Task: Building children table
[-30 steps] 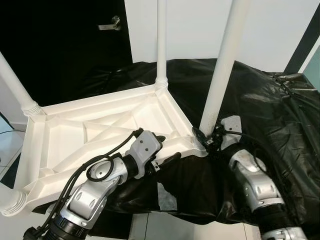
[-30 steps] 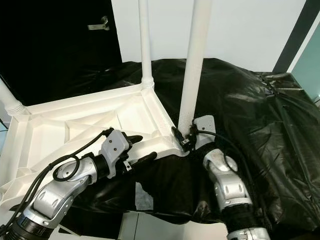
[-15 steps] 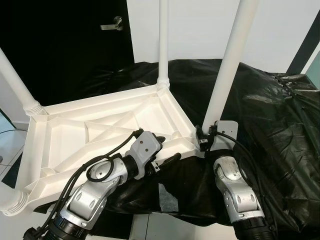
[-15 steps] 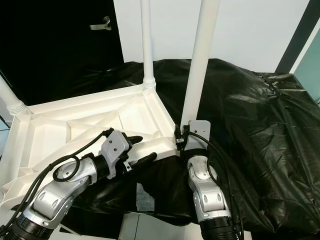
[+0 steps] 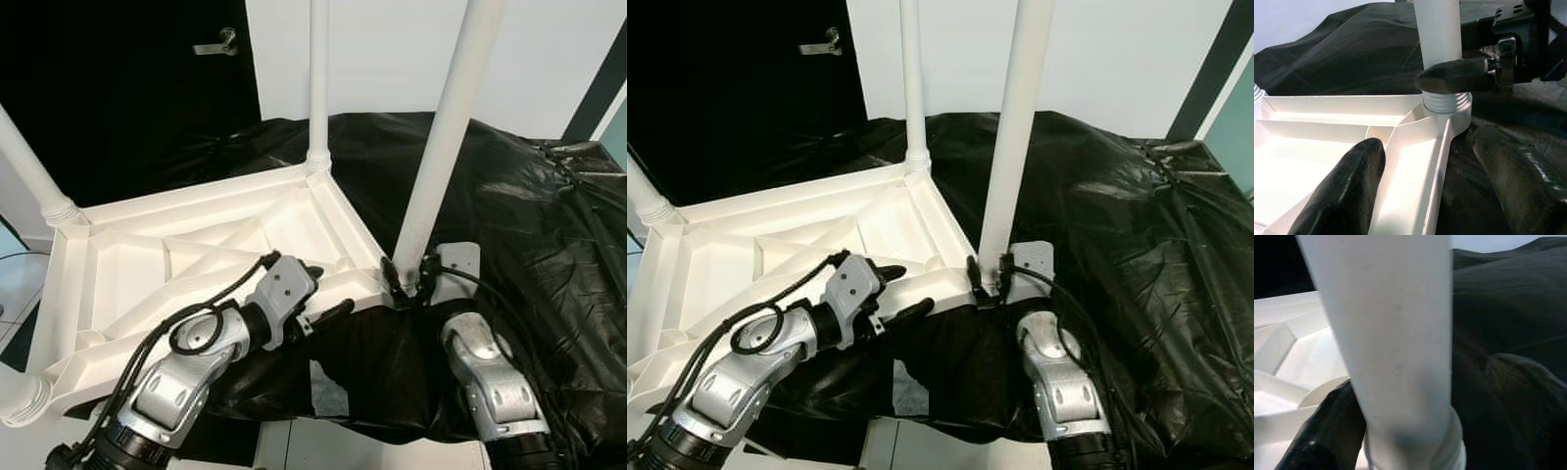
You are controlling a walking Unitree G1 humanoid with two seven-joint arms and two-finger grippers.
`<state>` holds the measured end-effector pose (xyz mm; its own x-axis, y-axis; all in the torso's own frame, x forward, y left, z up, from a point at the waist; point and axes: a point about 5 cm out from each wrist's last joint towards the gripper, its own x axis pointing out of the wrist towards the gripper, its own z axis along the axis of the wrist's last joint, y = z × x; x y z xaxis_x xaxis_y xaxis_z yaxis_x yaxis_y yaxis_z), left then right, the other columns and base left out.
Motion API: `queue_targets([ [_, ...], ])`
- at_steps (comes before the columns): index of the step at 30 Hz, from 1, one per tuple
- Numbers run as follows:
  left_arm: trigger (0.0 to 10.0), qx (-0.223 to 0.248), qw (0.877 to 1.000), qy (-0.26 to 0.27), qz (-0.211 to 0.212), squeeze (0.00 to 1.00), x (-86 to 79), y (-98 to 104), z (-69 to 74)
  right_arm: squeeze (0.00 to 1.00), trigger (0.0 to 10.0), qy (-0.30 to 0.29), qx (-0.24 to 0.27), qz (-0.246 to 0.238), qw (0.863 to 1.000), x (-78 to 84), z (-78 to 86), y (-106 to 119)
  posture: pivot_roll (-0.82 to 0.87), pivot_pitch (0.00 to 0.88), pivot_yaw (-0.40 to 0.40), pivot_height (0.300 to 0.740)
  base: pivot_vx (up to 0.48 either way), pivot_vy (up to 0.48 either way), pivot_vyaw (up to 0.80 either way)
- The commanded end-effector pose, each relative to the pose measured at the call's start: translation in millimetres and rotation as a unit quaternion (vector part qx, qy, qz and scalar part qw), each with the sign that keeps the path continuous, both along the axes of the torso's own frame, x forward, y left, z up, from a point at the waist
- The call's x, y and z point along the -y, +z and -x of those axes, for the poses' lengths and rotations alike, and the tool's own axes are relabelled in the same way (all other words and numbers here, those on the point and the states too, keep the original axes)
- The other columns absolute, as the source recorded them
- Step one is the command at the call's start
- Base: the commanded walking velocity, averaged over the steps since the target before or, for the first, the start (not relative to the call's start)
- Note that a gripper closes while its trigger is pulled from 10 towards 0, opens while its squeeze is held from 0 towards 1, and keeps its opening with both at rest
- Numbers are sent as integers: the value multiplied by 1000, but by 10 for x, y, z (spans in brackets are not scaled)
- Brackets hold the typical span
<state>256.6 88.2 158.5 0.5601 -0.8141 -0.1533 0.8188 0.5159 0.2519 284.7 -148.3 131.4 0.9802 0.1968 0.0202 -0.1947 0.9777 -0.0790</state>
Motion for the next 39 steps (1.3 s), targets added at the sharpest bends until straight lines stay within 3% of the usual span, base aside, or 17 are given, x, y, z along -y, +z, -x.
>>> queue_targets([
  [1, 10000, -3, 1000, -21, -5, 0, -5, 12, 24, 1000, 10000, 17, 5, -4, 1000, 95, 17, 17, 52, 0, 8, 740, 0, 0, 0],
  [2, 10000, -4, 1000, -23, -5, 0, -4, 11, 23, 0, 10000, 65, 0, 1, 998, 135, 25, 24, 48, 0, 11, 740, 0, 0, 0],
  [4, 10000, -4, 1000, -23, -5, 0, -4, 11, 23, 0, 10000, 65, 0, 1, 998, 135, 25, 24, 48, 0, 11, 740, 0, 0, 0],
  [7, 10000, -3, 1000, -26, -6, 0, -1, 15, 9, 0, 10000, 152, -3, 24, 988, 196, 31, 55, 41, 0, 15, 740, 0, 0, 0],
  [8, 10000, -3, 1000, -26, -6, 0, -1, 15, 9, 0, 10000, 152, -3, 24, 988, 196, 31, 55, 41, 0, 15, 740, 0, 0, 0],
  [10, 10000, -1, 1000, -29, -7, 0, 7, 21, 0, 0, 10000, 215, -12, 40, 976, 219, -2, 80, 39, 0, 16, 740, 0, 0, 0],
  [17, 10000, 0, 999, -35, -7, 0, 29, 29, -14, 0, 10000, 264, -16, 83, 961, 190, -185, 125, 33, 0, 23, 740, 0, 0, 0],
  [19, 10000, 1, 999, -37, -10, 0, 29, 32, -25, 0, 7373, 289, -15, 113, 951, 149, -306, 136, 35, 0, 20, 740, 0, 0, 0],
  [20, 10000, 1, 999, -37, -10, 0, 29, 32, -25, 0, 7373, 289, -15, 113, 951, 149, -306, 136, 35, 0, 20, 740, 0, 0, 0],
  [21, 10000, 1, 999, -38, -11, 0, 30, 29, -24, 0, 4039, 294, -16, 118, 949, 135, -329, 133, 38, 0, 18, 740, 0, 0, 0],
  [22, 10000, 2, 999, -38, -12, 0, 30, 27, -21, 0, 2078, 299, -16, 124, 946, 124, -346, 131, 39, 0, 17, 740, 0, 0, 0],
  [25, 10000, 2, 999, -39, -12, 0, 35, 22, -19, 0, 1608, 307, -16, 127, 943, 113, -359, 126, 42, 0, 14, 740, 0, 0, 0],
  [26, 10000, 2, 999, -39, -12, 0, 39, 21, -17, 0, 0, 312, -18, 128, 941, 110, -365, 121, 47, 0, 9, 740, 0, 0, 0],
  [36, 10000, 2, 999, -35, -13, 0, 33, 13, 8, 0, 0, 300, -34, 135, 944, 187, -371, 12, 54, 0, 0, 740, 0, 0, 0],
  [37, 10000, 2, 999, -35, -12, 0, 41, 13, 16, 0, 2039, 278, -39, 135, 950, 203, -371, -21, 55, 0, -1, 740, 0, 0, 0],
  [38, 10000, 2, 999, -37, -12, 0, 48, 13, 23, 0, 7647, 260, -39, 133, 955, 208, -364, -42, 55, 0, -1, 740, 0, 0, 0],
  [39, 10000, 2, 999, -37, -12, 0, 48, 13, 23, 0, 7647, 260, -39, 133, 955, 208, -364, -42, 55, 0, -1, 740, 0, 0, 0],
])
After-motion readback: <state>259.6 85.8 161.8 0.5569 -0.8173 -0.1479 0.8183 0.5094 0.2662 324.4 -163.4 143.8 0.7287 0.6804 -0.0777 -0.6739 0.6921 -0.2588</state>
